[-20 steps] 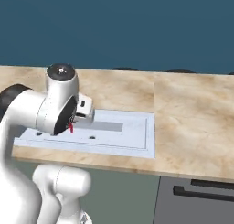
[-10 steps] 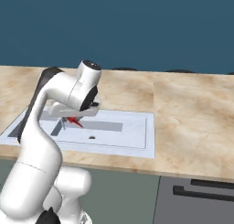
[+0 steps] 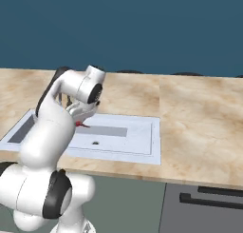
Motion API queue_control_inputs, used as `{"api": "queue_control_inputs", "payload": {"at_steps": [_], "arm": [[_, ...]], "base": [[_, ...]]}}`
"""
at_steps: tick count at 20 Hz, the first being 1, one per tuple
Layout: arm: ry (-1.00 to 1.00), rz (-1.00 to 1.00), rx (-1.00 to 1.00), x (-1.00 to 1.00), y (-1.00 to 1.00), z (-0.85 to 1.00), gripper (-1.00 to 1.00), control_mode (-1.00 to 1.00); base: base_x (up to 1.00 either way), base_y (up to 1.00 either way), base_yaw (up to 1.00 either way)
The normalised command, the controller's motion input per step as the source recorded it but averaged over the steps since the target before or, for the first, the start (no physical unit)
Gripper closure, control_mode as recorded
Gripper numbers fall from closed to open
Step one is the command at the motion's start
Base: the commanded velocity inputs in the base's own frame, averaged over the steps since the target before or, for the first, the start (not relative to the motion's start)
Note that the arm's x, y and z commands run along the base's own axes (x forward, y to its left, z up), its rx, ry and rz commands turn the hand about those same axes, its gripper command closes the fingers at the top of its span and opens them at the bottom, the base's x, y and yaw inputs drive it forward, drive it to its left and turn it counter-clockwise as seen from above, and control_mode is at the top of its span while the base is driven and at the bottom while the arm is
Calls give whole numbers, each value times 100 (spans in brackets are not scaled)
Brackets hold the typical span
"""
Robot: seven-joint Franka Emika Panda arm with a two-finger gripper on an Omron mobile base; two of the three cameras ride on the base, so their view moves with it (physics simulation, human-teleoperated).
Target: Take the fish out of the fridge, briefly rinse it in the sink, and place it on the tray next to the sink.
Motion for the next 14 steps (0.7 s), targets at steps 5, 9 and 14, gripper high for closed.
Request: {"api": "queue_control_inputs", "payload": {"at_steps": [5,9,14], "arm": [[-6,16,-4,30,23,-9,100,-100],[-28,27,-5,57,36,-24,100,-100],[-18,46,0,68,2,-27,100,-100]], "base": [[0,0,0],[0,0,0],[0,0,0]]}}
